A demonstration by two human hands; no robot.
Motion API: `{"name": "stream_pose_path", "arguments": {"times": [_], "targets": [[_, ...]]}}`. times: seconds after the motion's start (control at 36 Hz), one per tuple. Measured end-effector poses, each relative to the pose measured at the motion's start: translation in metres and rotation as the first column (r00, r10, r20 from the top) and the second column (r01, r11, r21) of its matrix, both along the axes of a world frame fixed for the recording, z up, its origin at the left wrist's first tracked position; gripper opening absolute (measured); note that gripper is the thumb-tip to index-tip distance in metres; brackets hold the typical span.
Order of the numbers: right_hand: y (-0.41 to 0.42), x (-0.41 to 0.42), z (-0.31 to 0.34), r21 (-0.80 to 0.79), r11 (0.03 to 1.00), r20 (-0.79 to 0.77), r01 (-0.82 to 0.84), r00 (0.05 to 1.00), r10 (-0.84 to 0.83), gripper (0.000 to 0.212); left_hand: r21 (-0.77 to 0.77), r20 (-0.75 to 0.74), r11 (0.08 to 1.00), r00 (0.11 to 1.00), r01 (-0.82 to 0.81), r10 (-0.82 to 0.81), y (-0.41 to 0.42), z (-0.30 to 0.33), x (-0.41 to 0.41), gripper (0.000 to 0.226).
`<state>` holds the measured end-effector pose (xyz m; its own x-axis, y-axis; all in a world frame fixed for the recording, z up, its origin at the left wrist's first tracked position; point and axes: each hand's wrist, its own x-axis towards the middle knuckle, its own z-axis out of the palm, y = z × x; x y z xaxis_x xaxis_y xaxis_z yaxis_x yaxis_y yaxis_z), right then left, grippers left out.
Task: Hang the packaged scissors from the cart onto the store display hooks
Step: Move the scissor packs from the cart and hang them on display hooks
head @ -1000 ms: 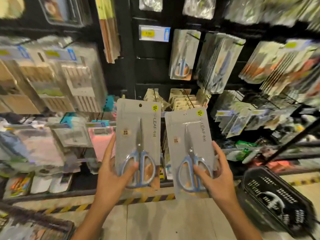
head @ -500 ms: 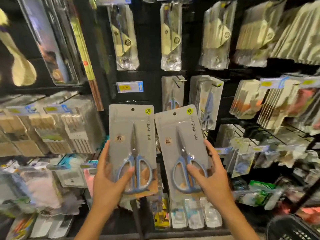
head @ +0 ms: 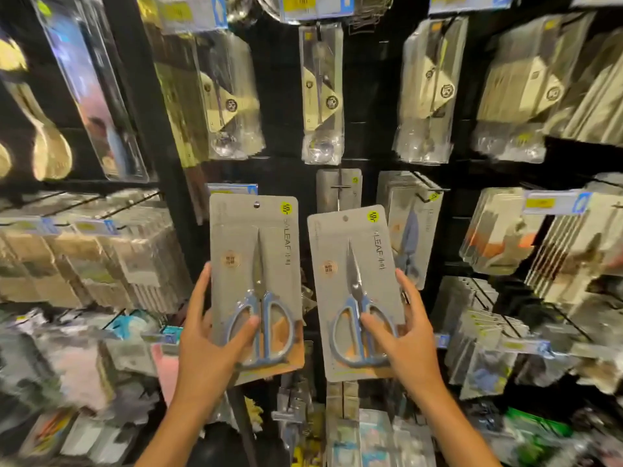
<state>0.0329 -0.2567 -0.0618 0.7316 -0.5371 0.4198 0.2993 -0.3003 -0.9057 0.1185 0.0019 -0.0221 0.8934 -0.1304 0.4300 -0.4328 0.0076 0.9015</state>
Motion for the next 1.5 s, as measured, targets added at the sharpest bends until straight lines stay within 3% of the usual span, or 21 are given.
{"name": "stream_pose_path", "arguments": {"times": [0.47, 0.83, 1.22, 1.5], "targets": [[-0.01, 0.068, 0.022, 0.0, 0.998, 0.016, 0.065, 0.998, -0.065, 0.082, -0.009, 0.01, 0.991, 0.991, 0.131, -0.131, -0.008, 0.008, 0.053, 0.096], [-0.012, 0.083, 0.005, 0.101, 0.993, -0.007, 0.057, 0.998, -0.057, 0.084, -0.003, 0.009, 0.99, 0.99, 0.141, -0.141, -0.011, 0.005, 0.072, 0.096], [-0.004, 0.099, -0.013, -0.172, 0.978, -0.097, 0.119, 0.986, -0.137, 0.083, -0.009, 0.038, 0.986, 0.985, 0.167, -0.166, -0.008, 0.009, 0.091, 0.096], [-0.022, 0.131, -0.037, -0.232, 0.961, -0.141, 0.149, 0.973, -0.184, 0.084, 0.01, 0.083, 0.987, 0.983, 0.161, -0.161, -0.01, 0.014, 0.105, 0.097]]}}
